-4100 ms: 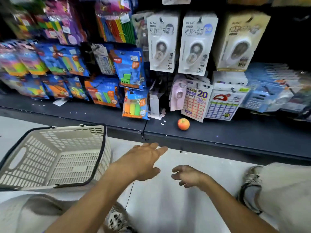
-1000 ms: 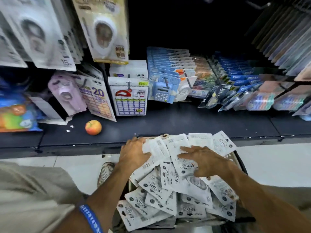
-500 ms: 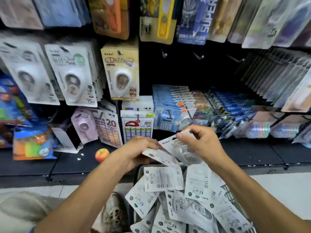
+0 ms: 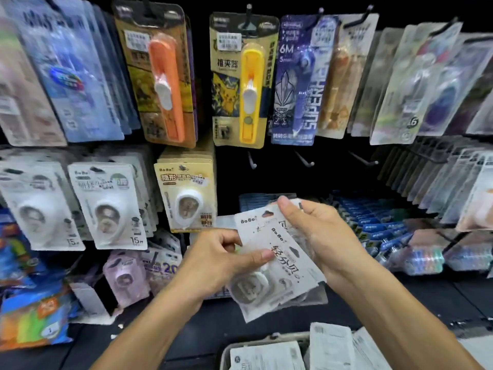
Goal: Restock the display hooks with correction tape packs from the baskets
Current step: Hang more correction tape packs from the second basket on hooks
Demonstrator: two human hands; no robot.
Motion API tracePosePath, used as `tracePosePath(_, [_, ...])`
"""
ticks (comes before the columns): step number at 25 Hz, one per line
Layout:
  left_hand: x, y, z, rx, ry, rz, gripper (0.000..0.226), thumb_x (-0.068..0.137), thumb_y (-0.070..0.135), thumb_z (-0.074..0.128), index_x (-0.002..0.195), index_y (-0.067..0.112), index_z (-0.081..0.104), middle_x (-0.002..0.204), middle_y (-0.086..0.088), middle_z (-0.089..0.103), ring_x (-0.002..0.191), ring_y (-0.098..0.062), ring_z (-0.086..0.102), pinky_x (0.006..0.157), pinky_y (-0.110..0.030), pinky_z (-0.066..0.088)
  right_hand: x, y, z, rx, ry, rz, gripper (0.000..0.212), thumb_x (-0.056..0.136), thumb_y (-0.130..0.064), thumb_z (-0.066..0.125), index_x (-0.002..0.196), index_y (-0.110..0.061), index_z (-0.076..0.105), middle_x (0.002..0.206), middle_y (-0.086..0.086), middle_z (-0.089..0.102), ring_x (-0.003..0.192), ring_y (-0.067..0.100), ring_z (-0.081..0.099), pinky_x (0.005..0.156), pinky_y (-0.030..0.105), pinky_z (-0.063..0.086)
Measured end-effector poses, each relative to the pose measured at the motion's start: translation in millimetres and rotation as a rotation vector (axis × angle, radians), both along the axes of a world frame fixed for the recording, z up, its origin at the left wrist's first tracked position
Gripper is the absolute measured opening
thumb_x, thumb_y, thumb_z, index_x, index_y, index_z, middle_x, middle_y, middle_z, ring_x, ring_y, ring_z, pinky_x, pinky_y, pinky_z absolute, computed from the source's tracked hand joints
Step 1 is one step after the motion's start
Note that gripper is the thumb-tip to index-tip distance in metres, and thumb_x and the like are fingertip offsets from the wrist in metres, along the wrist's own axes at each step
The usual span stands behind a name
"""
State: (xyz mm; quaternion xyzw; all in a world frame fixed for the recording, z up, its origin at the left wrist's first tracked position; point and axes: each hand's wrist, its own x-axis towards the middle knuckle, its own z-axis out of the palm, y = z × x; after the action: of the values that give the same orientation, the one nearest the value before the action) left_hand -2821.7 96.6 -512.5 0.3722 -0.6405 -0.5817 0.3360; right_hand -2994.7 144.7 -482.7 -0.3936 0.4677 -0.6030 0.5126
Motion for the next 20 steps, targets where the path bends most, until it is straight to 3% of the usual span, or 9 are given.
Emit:
tracePosePath(3, [2.1,-12.2,10.5,-0.069,0.024,-0.002,0.035,0.065,0.041,0.087,0.093,0.022,0.081,0.096,0.000,0.081,0.086,-0.013,0.078,0.069,-0.019,0.059,-10.0,-6.5,2.7,0.062,-0.147,0.028,0.040,0.092,-0.044,0.060,0.106,-0.010,0.076,0.110,0.021,0.075,0.093,0.034,0.075,0.080,0.046,0.061])
tracePosePath(5, [3.4,-15.8,13.8,0.078,0.135,-0.058,0.035,0.071,0.038,0.083,0.101,0.019,0.079,0.104,-0.007,0.080,0.094,-0.023,0.077,0.073,-0.026,0.062,-9.0,-5.9,-1.0,0.056,-0.261,0.063,0.054,0.091,-0.055,0.056,0.121,-0.013,0.071,0.123,0.017,0.071,0.112,0.034,0.069,0.098,0.050,0.053])
tracePosePath(8, [0.7,-13.0,12.1,0.250,0.213,-0.019,0.033,0.079,0.036,0.077,0.104,0.014,0.073,0.107,-0.014,0.078,0.093,-0.030,0.077,0.077,-0.038,0.064,1.5,0.7,-7.4,-0.028,-0.361,0.056,0.065,0.086,-0.060,0.059,0.132,-0.014,0.064,0.126,0.013,0.071,0.116,0.031,0.068,0.096,0.047,0.056])
tracePosePath(10, [-3.5,-11.6,12.3,0.284,0.249,0.078,0.028,0.087,0.035,0.072,0.103,0.014,0.071,0.104,-0.014,0.079,0.092,-0.030,0.077,0.080,-0.042,0.063,14.1,12.0,-12.2,-0.108,-0.166,0.068,0.059,0.079,-0.065,0.068,0.131,-0.037,0.064,0.129,-0.004,0.070,0.116,0.015,0.068,0.090,0.036,0.058])
tracePosePath(13, [-5.8,-11.7,17.2,0.290,0.335,0.288,0.024,0.089,0.039,0.069,0.100,0.018,0.072,0.095,-0.008,0.081,0.082,-0.023,0.078,0.064,-0.037,0.063,37.2,24.7,-31.2,-0.117,0.421,-0.013,0.077,0.060,-0.069,0.083,0.127,-0.069,0.044,0.132,-0.029,0.059,0.116,-0.007,0.060,0.090,0.027,0.054])
tracePosePath(14, [-4.3,-11.2,17.7,0.268,0.343,0.304,0.028,0.085,0.044,0.072,0.102,0.021,0.072,0.096,-0.004,0.081,0.085,-0.019,0.078,0.066,-0.034,0.062,42.6,24.2,-36.2,-0.132,0.505,-0.096,0.069,0.064,-0.059,0.086,0.122,-0.068,0.048,0.127,-0.028,0.061,0.112,-0.007,0.062,0.088,0.027,0.054])
tracePosePath(15, [-2.5,-10.5,17.8,0.237,0.331,0.275,0.037,0.079,0.049,0.076,0.108,0.026,0.072,0.101,0.002,0.080,0.092,-0.014,0.077,0.074,-0.033,0.059,45.5,20.4,-39.3,-0.160,0.466,-0.145,0.057,0.071,-0.045,0.087,0.115,-0.062,0.056,0.120,-0.023,0.067,0.107,-0.003,0.066,0.086,0.031,0.056])
tracePosePath(17, [5.1,-9.1,18.2,0.232,0.333,0.163,0.050,0.074,0.048,0.085,0.118,0.030,0.071,0.114,0.006,0.078,0.107,-0.012,0.073,0.088,-0.034,0.058,45.9,13.0,-34.3,-0.182,0.237,-0.127,0.036,0.081,-0.025,0.084,0.107,-0.042,0.066,0.111,-0.007,0.076,0.100,0.014,0.074,0.085,0.042,0.061])
tracePosePath(20, [17.4,-12.1,17.9,0.223,0.366,0.135,0.044,0.073,0.027,0.085,0.115,0.025,0.074,0.115,-0.003,0.077,0.106,-0.024,0.074,0.095,-0.047,0.057,34.8,1.0,-22.3,-0.120,-0.020,-0.034,0.038,0.082,-0.024,0.074,0.118,-0.018,0.064,0.108,0.010,0.077,0.096,0.031,0.075,0.078,0.041,0.063])
